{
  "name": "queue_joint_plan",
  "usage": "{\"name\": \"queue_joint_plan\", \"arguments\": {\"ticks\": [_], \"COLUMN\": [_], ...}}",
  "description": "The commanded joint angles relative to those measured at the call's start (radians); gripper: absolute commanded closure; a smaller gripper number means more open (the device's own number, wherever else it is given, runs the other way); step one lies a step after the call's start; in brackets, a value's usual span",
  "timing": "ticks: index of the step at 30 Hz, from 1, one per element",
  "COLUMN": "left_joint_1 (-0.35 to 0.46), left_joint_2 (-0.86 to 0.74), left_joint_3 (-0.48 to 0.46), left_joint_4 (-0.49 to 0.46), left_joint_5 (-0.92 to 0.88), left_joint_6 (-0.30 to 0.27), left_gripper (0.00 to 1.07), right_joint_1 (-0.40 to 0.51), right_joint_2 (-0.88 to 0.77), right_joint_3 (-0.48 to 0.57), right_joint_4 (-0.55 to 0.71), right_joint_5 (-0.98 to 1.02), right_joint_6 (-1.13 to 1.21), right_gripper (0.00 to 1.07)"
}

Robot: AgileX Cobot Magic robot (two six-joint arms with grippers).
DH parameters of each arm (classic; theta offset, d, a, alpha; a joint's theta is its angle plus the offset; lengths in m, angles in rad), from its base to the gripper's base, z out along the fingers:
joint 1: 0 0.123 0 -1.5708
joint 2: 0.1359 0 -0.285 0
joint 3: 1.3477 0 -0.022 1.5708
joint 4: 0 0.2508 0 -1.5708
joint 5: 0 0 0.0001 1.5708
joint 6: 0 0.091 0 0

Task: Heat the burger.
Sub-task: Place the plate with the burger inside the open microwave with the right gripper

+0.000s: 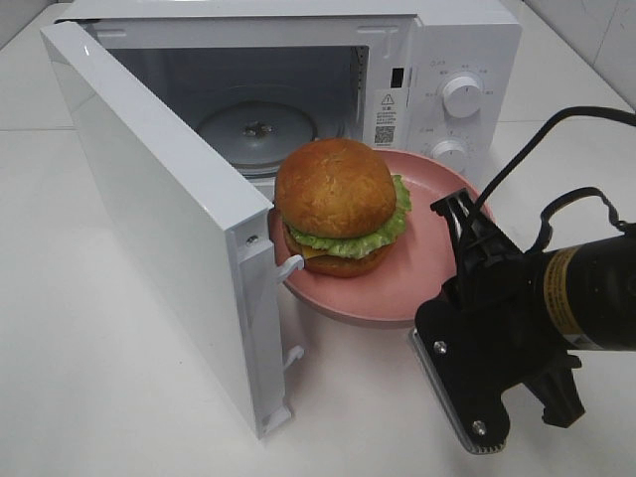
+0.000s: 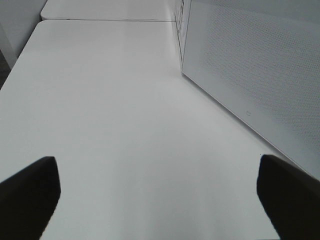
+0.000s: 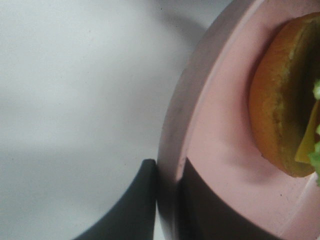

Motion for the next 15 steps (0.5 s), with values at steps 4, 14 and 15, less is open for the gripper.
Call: {"name": "queue_joint_plan", "arguments": {"ticks": [4,14,15], "left_joint_1": [0.002,0.002,0.002], "left_joint_2": [-0.014,-0.014,-0.014], "left_joint_3": [0.001,0.001,0.001], "left_joint_4": [-0.003,-0.003,-0.003], "left_joint_5": [-0.013,-0.013,-0.013], "left_joint_6": [0.004,0.004,0.004], "left_gripper": [0.06,0.06,0.06], "right_joint_1": [-0.057,-0.098,-0.098], "right_joint_2": [-0.012,-0.012,-0.012], "right_joint_3": [-0.012,-0.020,-0.020], "right_joint_4": [0.218,0.572,0.572], "right_joint_5": [-0.076,-0.093,-0.093], "right_joint_6": [-0.317,-0.721,-0.721], "right_gripper": [1.07,1.07,1.07]}}
